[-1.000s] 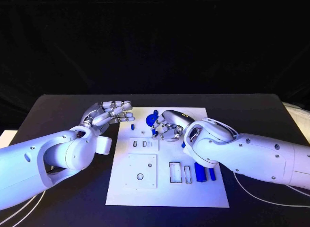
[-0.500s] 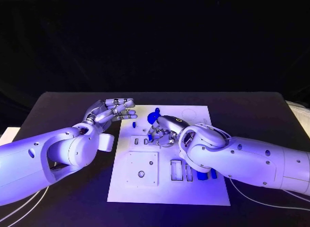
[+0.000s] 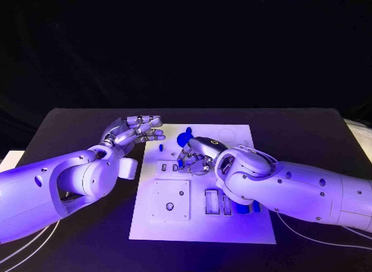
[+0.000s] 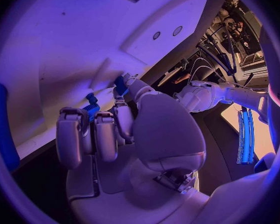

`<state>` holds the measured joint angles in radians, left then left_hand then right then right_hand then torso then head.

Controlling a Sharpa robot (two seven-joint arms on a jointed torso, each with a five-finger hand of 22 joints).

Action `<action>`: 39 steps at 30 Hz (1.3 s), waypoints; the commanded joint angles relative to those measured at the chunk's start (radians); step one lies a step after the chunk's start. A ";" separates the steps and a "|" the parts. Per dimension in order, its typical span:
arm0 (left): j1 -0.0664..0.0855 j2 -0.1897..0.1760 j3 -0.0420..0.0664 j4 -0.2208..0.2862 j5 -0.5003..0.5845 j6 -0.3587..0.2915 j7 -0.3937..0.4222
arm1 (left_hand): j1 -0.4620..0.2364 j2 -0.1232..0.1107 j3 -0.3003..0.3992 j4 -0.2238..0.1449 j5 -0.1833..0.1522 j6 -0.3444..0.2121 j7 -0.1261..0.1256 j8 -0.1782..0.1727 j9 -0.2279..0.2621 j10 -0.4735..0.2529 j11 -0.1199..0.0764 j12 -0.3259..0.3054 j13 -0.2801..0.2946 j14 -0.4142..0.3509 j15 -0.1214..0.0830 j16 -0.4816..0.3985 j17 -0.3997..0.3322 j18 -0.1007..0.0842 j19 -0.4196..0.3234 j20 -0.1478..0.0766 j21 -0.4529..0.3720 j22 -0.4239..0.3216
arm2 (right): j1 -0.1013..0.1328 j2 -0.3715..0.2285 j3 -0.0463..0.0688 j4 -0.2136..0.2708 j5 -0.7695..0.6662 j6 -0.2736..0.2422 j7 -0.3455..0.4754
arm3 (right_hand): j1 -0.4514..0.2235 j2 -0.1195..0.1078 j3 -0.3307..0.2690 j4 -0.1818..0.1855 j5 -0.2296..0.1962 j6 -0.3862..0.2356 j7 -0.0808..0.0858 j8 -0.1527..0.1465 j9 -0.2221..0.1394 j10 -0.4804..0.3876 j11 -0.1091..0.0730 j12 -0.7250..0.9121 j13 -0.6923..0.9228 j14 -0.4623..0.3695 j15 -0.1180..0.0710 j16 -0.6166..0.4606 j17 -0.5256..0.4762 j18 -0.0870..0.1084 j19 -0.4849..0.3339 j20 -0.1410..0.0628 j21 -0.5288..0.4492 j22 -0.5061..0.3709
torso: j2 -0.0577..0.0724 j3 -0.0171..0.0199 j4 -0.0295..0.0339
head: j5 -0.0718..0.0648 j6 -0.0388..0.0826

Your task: Assemble the parts on the task board

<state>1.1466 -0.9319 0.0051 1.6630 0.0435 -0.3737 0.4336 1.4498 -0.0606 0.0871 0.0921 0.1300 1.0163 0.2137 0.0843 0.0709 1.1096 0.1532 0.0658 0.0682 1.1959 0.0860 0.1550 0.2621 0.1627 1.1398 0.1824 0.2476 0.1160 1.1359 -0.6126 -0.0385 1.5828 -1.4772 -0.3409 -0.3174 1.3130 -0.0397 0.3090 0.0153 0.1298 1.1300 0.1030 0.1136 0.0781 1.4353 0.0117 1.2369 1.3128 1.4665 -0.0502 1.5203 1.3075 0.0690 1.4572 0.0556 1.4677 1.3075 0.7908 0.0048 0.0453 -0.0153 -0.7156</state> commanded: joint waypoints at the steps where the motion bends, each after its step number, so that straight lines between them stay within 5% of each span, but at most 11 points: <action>1: 0.001 0.002 0.000 0.001 0.002 0.021 0.006 | 0.002 0.011 -0.003 -0.006 -0.004 -0.005 -0.001 -0.004 0.001 -0.006 -0.002 -0.002 0.001 -0.002 0.004 -0.007 0.001 0.015 0.002 0.004 -0.004 -0.001 | -0.007 -0.004 -0.005 -0.001 -0.024 0.068 -0.024 | -0.009 -0.001 -0.002 0.001 0.002 0.013 -0.007 0.001 0.001 -0.007 0.001 -0.007 0.039 0.078 -0.006 -0.006 0.129 -0.017 0.000 -0.005 -0.002 0.012 | 0.000 -0.0006 0.0009 | 0.000 -0.002; 11: 0.001 0.001 0.000 0.001 0.002 0.021 0.005 | 0.002 0.011 -0.003 -0.006 -0.004 -0.005 -0.001 -0.004 0.001 -0.006 -0.002 -0.002 0.001 -0.002 0.004 -0.007 0.001 0.015 0.002 0.004 -0.004 -0.001 | -0.008 -0.011 -0.005 0.007 -0.044 0.086 -0.033 | -0.030 -0.026 -0.010 0.002 0.002 -0.002 0.000 -0.011 -0.005 -0.015 0.006 -0.023 0.030 0.078 -0.003 -0.007 0.128 -0.017 -0.001 -0.003 -0.004 0.009 | 0.000 -0.0007 0.0007 | 0.001 -0.006; 21: 0.001 0.002 0.000 0.001 0.002 0.021 0.003 | 0.001 0.012 -0.006 -0.008 -0.005 -0.005 -0.002 -0.005 0.001 -0.005 -0.002 -0.002 0.002 -0.002 0.004 -0.009 0.004 0.015 0.002 0.004 -0.006 -0.002 | -0.008 -0.010 -0.005 0.005 -0.057 0.056 -0.036 | -0.059 -0.069 -0.031 0.010 0.031 -0.073 0.026 -0.051 -0.015 -0.053 0.029 -0.099 -0.016 0.078 0.016 -0.007 0.130 -0.016 -0.005 0.012 -0.008 0.002 | 0.000 -0.0008 0.0012 | 0.000 -0.006; 39: 0.001 0.004 0.000 -0.003 0.002 0.025 -0.004 | 0.001 0.012 -0.006 -0.008 -0.005 -0.005 -0.002 -0.005 0.001 -0.005 -0.002 -0.002 0.002 -0.002 0.004 -0.009 0.004 0.015 0.002 0.004 -0.006 -0.002 | -0.014 -0.031 -0.005 0.058 -0.064 -0.154 0.020 | -0.075 -0.107 -0.106 0.044 0.007 -0.133 0.037 -0.048 -0.013 -0.100 0.041 -0.173 -0.073 0.078 0.028 -0.006 0.136 -0.015 -0.007 0.026 -0.012 -0.002 | -0.001 0.0001 0.0012 | 0.001 -0.008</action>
<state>1.1465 -0.9306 0.0047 1.6593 0.0442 -0.3699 0.4291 1.4498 -0.0606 0.0816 0.0866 0.1300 1.0163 0.2137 0.0843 0.0709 1.1096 0.1532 0.0658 0.0690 1.1960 0.0859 0.1472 0.2651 0.1627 1.1398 0.1824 0.2476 0.1158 1.1226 -0.6421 -0.0434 1.6343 -1.5267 -0.4196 -0.3200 1.2398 -0.1399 0.2070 0.0595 0.1427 1.0039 0.1389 0.0653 0.0649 1.3445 0.0529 1.0679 1.2411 1.4664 -0.0284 1.5164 1.3080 0.0690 1.4518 0.0758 1.4599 1.3053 0.7907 0.0046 0.0466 -0.0145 -0.7226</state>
